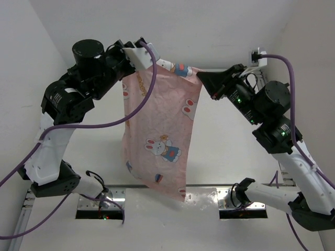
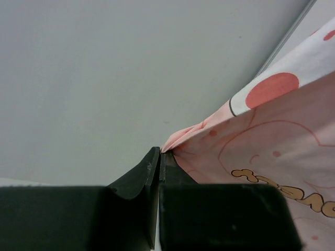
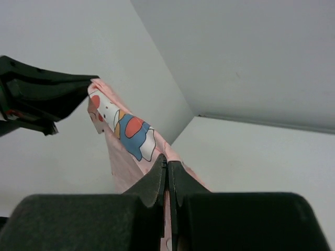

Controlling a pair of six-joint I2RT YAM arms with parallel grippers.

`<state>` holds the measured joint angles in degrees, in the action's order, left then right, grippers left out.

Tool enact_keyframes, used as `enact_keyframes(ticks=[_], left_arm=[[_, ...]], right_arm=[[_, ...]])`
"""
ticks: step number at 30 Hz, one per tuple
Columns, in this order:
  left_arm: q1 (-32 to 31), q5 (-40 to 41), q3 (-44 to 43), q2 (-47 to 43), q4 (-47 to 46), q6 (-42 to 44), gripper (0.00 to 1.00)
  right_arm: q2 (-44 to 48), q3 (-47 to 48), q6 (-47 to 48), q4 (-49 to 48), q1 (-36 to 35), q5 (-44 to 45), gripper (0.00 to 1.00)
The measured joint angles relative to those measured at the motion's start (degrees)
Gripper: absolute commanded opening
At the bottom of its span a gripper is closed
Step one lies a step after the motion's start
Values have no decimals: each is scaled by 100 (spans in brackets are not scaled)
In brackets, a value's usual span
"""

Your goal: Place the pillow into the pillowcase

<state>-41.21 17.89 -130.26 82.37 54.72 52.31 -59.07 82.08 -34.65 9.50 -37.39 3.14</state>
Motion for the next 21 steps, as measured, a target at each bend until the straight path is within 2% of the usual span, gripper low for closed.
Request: enact_keyframes(ticks=[6,10,15,21], left_arm=[[66,0,909,-184,-184,76,0],[501,-223,1825,87,-658,87,0],[1108,-669,2398,1375,-1860,-181,0],[1672,-507,2221,3233,-3088,-741,0]], right_arm=[[243,-817,-157,13,-20,328,0],[251,-1513,-350,22,177,765,0],[-264,-1961,-658,-98,940,1012,0],[-1499,-2122,-896,-531,2199,1193,0]])
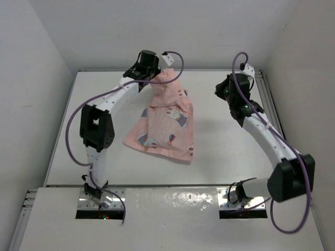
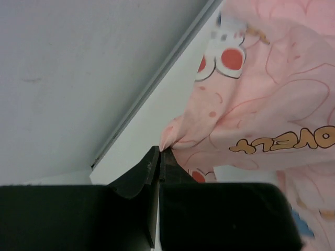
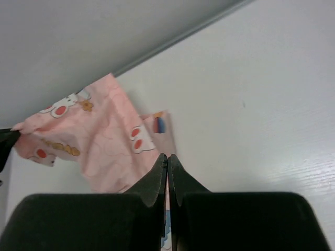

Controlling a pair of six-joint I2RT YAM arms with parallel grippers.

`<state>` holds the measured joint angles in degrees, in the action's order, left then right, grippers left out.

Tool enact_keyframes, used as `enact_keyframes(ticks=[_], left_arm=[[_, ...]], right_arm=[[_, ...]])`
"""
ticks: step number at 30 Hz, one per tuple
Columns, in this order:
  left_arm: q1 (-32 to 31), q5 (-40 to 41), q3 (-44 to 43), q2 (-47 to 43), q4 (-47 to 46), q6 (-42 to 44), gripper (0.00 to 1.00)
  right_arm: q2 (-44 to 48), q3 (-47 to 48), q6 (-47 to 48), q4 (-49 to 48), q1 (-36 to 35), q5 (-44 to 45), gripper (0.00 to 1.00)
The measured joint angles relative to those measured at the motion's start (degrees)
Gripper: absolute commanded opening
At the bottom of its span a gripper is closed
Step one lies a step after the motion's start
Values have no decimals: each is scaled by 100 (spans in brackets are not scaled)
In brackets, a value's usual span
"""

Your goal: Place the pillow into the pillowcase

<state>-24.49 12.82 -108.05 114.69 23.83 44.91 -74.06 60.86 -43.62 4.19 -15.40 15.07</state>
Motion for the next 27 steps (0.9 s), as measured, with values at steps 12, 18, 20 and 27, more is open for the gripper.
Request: enact_keyframes(ticks=[12,18,20,27], left_arm=[[-92,562,-2872,3091,-2192,-48,0],[385,782,-3060,3923,-2780,44,99],[691,754,-2970,3974,-2605,-136,100],[1727,-763,-1143,2555,-1115,-1082,100]], right_arm=[[-2330,605,356,-457,684,-885,49],[-2096,-229,960,-201,538,-2623,98],[-1700,-957,1049,-249,332,-2863,99],[-1394,-2179,699,-750,-710,-3366,86]])
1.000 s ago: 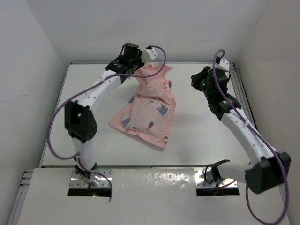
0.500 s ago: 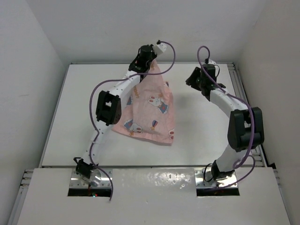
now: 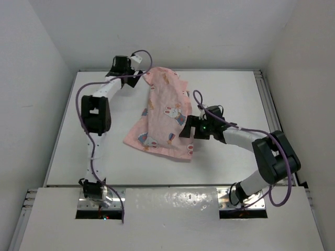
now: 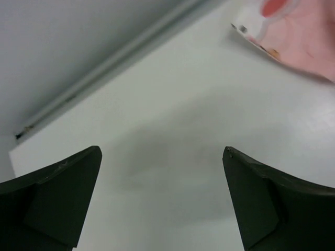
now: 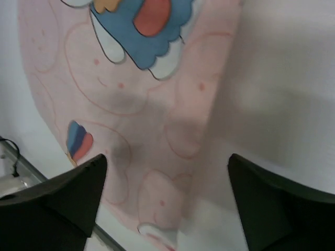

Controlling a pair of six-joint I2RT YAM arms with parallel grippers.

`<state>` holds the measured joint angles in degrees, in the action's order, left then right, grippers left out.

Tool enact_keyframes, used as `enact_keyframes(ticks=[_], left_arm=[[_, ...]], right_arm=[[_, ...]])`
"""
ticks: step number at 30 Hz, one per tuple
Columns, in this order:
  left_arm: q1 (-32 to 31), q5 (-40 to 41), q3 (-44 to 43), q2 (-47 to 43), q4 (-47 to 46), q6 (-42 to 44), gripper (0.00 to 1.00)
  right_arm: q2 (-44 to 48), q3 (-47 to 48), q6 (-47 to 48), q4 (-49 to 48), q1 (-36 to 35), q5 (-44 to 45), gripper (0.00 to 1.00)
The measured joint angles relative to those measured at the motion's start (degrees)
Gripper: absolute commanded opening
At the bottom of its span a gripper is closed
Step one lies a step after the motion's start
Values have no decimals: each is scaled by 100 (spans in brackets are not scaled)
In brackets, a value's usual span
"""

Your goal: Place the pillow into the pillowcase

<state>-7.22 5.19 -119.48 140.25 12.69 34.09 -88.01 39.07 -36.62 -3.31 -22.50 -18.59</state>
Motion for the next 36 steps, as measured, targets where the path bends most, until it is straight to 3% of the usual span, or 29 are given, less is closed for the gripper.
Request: enact_keyframes(ticks=[2,3,4,5,9,10,11,12,14,16,19,25,26,27,28,32,36], left_arm=[[144,-684,538,-745,592,-87,100],[173,-997,903,-1211,822,-83,100],[175,-1307,1270,-1727,1104,-24,100],[164,-1561,1587,-2157,1316,37,100],[192,-2439,3097,-3943,2011,402,100],[271,-2632,3394,-4205,2131,485,100],[442,-2852,3742,-4444,2253,573,100],[649,-3012,4039,-4592,2326,651,100],[1182,-3169,4577,-4695,2509,809,100],[1655,-3165,4999,-4653,2730,1001,100],[2013,-2951,5532,-4640,2885,1215,100],[2006,-2723,6043,-4612,2638,1139,100],[1982,-2778,6011,-4597,2568,1062,100],[1961,-2835,5960,-4570,2498,992,100],[1943,-2883,5888,-4529,2409,887,100],[1733,-2920,5484,-4170,2028,396,100],[1532,-2848,5165,-3687,1718,-50,100]], right_arm=[[-258,-22,-238,-437,-107,-101,62],[-411,-44,-372,-680,-136,-142,45],[-557,-87,-518,-929,-184,-197,8],[-691,-144,-664,-1174,-243,-251,0],[-824,-448,-890,-1860,-962,-146,3],[-793,-481,-833,-1969,-1303,-57,31],[-739,-490,-798,-2035,-1751,7,50],[-678,-466,-719,-2061,-2214,11,62],[-557,-352,-575,-1974,-2968,11,99],[-345,-240,-365,-1808,-3477,116,99],[166,-337,-232,-1556,-3539,505,99],[2299,-1296,-264,-1062,-2549,1471,96],[2697,-1434,-293,-920,-2291,1757,84],[3014,-1530,-291,-776,-2098,2039,52],[3309,-1611,-317,-629,-1869,2345,43],[3506,-1532,-487,48,-354,2844,46],[2280,-798,-660,520,1178,2564,55]])
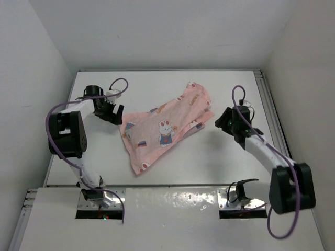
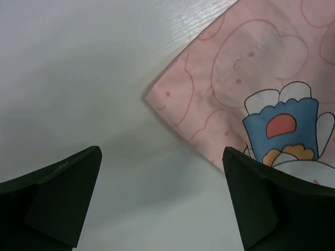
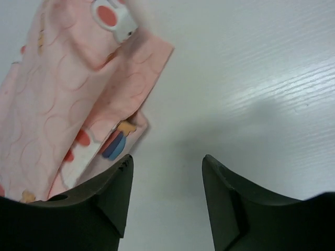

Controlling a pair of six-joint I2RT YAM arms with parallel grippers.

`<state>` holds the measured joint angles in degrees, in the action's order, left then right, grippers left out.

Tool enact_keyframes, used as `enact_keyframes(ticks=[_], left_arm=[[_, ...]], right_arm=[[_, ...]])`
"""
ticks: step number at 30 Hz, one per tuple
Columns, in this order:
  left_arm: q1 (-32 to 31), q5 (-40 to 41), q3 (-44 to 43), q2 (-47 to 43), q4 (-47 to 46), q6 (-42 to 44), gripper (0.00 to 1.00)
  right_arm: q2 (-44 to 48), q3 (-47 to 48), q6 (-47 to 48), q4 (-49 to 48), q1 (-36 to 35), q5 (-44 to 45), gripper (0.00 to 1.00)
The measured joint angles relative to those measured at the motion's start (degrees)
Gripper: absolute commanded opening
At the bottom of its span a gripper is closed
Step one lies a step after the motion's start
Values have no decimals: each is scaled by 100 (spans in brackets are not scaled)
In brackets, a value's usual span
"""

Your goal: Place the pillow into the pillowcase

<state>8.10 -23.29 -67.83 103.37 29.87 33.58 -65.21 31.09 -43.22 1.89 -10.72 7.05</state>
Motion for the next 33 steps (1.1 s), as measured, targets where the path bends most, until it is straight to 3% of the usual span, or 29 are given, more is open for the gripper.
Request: enact_keyframes(ticks=[6,9,10,12,13,15,17,21,22,27,33], left_arm=[[-352,428,-15,352,-190,-396,96],[-474,553,-11,417,-245,-468,62],[-492,546,-11,433,-256,-490,45],[-468,505,-11,450,-232,-503,28],[-446,468,-20,452,-205,-507,12],[-413,400,-76,457,-96,-470,0],[-387,358,-157,459,-39,-442,0],[-380,341,-271,459,-74,-431,0],[-380,350,-284,459,-105,-431,0],[-326,579,-472,546,-199,-428,0],[-199,977,-1169,1123,-433,-385,0]], right_arm=[[-1880,946,-175,118,645,-553,60],[-2826,1600,-256,173,688,-728,60],[-3108,1797,-297,157,688,-772,60],[-3563,2074,-380,68,669,-872,59],[-3748,2162,-448,24,649,-901,59],[-3967,2317,-610,-72,634,-964,54],[-4172,2457,-807,-236,634,-1029,51],[-4481,2551,-1226,-717,643,-1145,23],[-4535,2527,-1340,-850,651,-1193,0],[-4457,1943,-1851,-1593,758,-1178,0],[-2710,-168,-2020,-2026,1364,-866,0]])
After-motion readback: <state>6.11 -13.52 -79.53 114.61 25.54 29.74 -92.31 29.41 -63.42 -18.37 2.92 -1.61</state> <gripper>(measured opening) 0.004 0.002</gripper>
